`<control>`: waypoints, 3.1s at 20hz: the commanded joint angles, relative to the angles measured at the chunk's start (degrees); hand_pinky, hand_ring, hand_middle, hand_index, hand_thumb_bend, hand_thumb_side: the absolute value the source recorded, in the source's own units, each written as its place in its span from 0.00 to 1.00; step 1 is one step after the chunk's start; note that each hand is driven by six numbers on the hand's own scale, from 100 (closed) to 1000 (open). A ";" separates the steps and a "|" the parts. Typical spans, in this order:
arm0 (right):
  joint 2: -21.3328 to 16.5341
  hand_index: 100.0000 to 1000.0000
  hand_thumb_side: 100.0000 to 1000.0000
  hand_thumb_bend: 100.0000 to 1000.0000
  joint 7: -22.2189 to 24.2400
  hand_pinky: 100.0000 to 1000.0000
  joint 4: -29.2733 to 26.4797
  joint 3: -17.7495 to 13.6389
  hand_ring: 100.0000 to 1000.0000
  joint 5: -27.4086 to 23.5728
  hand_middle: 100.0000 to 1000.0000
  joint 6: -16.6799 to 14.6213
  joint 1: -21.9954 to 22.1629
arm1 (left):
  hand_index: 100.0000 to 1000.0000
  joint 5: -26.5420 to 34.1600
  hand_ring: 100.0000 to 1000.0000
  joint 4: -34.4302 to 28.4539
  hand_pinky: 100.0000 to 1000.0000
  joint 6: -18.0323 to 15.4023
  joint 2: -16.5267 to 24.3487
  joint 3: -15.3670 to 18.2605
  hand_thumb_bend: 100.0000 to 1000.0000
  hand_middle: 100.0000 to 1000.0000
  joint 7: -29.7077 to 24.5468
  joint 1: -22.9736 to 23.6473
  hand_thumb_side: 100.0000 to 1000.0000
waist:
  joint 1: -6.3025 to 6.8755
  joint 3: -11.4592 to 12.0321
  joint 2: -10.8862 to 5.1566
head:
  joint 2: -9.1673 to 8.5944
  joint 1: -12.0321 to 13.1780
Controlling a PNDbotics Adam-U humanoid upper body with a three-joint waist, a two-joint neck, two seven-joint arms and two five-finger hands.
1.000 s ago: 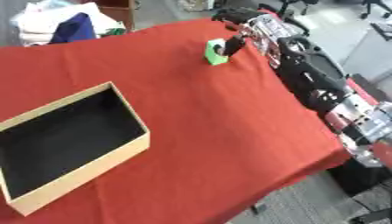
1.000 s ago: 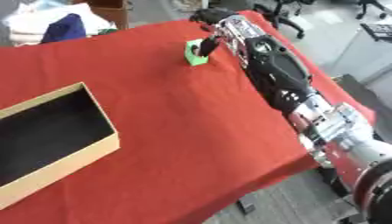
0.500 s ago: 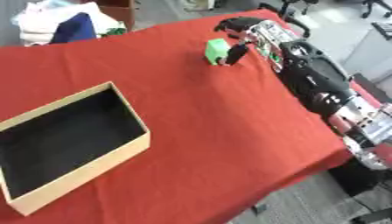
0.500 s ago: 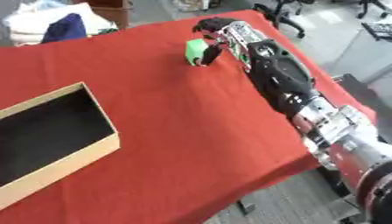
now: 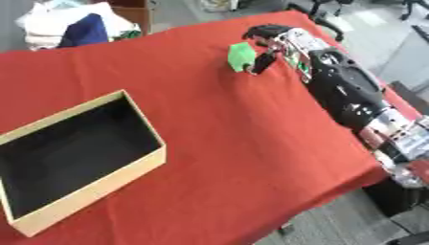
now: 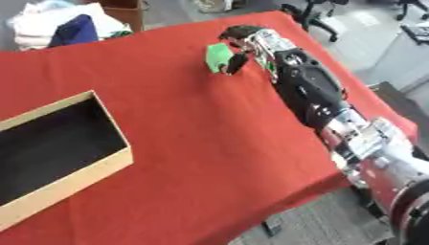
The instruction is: Pick up objects on the table and place them in the box.
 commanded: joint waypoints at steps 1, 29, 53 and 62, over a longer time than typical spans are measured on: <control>-1.83 1.00 0.34 0.13 -0.67 0.81 0.10 -0.92 0.87 -0.31 1.00 0.14 -1.33 | 0.74 0.24 0.59 -1.09 0.65 -0.09 0.67 0.12 0.00 0.56 -0.26 -0.65 0.59 | 0.09 0.15 -0.75 | -0.94 -0.22; -1.14 0.76 0.26 0.05 -4.80 0.73 -5.95 0.25 0.72 -0.02 0.56 -1.90 -1.40 | 0.74 0.26 0.59 -1.09 0.65 0.00 0.67 0.12 0.00 0.56 -0.37 -0.33 0.59 | 0.14 -0.26 -1.38 | -0.42 0.08; 11.55 0.79 0.23 0.00 11.84 0.73 -28.81 18.39 0.73 -8.31 0.58 -13.14 -13.12 | 0.74 0.58 0.59 -1.09 0.65 0.18 1.06 -0.59 0.00 0.56 -1.22 0.28 0.59 | 0.26 0.32 -3.04 | 1.52 -0.73; 15.83 0.81 0.26 0.00 15.31 0.74 -29.89 21.30 0.74 -5.39 0.62 -15.20 -13.12 | 0.74 0.63 0.59 -1.09 0.65 0.25 0.94 -0.60 0.00 0.56 -1.25 0.29 0.59 | 0.30 0.42 -2.92 | 1.75 -1.08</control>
